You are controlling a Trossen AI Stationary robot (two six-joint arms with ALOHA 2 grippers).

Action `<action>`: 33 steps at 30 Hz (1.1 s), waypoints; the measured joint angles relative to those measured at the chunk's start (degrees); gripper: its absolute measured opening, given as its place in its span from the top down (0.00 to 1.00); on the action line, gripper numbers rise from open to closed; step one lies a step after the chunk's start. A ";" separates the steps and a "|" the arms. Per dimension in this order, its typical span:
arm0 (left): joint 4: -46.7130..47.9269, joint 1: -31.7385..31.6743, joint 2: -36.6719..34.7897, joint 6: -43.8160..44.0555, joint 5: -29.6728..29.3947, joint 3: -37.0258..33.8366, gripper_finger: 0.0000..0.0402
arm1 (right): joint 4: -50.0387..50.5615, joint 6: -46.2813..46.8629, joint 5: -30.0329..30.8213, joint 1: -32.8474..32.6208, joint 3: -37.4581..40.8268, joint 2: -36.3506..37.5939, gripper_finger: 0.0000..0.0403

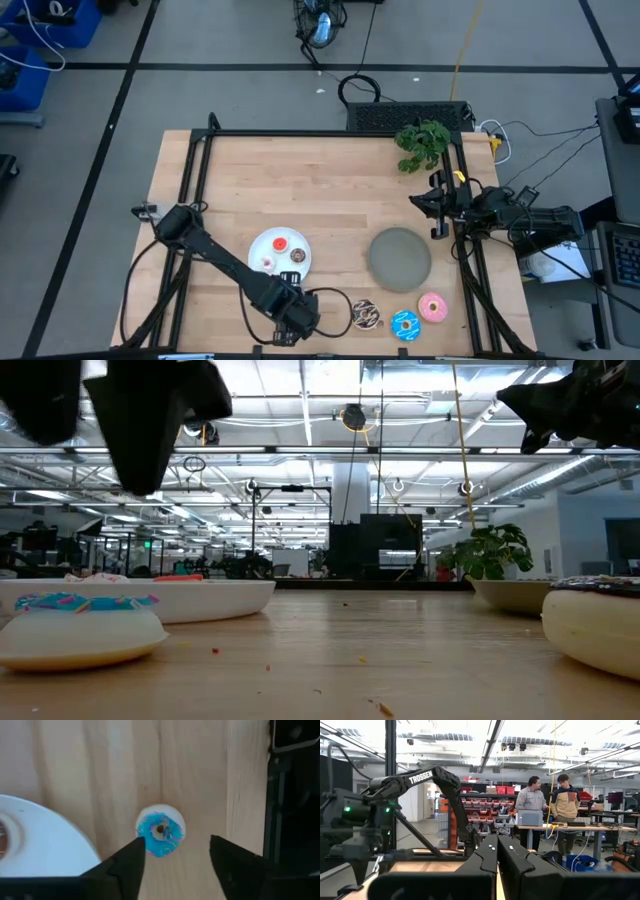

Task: Pick & Place donuts
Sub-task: Put the small blue donut on the white plate

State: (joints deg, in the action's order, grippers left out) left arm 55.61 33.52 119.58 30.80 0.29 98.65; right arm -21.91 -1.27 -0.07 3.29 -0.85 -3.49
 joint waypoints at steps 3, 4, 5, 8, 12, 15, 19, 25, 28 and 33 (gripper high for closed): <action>-0.01 0.00 0.81 -1.06 0.82 0.00 0.36 | -0.13 -0.09 0.00 -0.01 -0.01 -0.02 1.00; -0.17 -0.04 0.91 -1.54 0.79 0.00 0.34 | -0.15 -0.13 0.02 -0.01 -0.02 -0.02 1.00; -0.40 -0.07 0.93 -2.19 0.55 0.00 0.33 | -0.15 -0.16 0.01 -0.02 0.00 -0.02 1.00; -0.88 -0.13 1.12 -3.42 -0.19 0.00 0.28 | -0.15 -0.25 0.02 -0.01 -0.02 -0.02 1.00; -2.47 -0.26 1.76 -4.55 -0.56 -0.04 0.24 | -0.15 -0.27 0.02 -0.02 -0.02 -0.02 1.00; -3.03 -0.27 2.82 -6.43 -0.54 0.04 0.23 | -0.13 -0.25 0.00 0.00 -0.02 -0.02 1.00; -2.96 -0.34 4.77 -7.52 -0.57 -0.27 0.23 | -0.11 -0.25 0.00 -0.02 -0.02 -0.04 1.00; -2.05 -0.56 7.75 -7.88 -0.66 -0.26 0.23 | -0.17 -0.25 0.02 -0.01 -0.01 -0.19 1.00; -1.75 -0.66 8.62 -8.12 -0.18 -0.22 0.23 | -0.13 -0.25 0.02 -0.02 0.00 -0.19 1.00; -2.18 -0.66 8.71 -8.23 0.16 -0.46 0.23 | -0.13 -0.23 0.02 -0.01 -0.01 -0.19 1.00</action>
State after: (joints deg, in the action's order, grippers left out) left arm 53.43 32.86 128.29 22.57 0.45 98.19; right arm -22.04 -1.51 -0.05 3.28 -0.85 -3.68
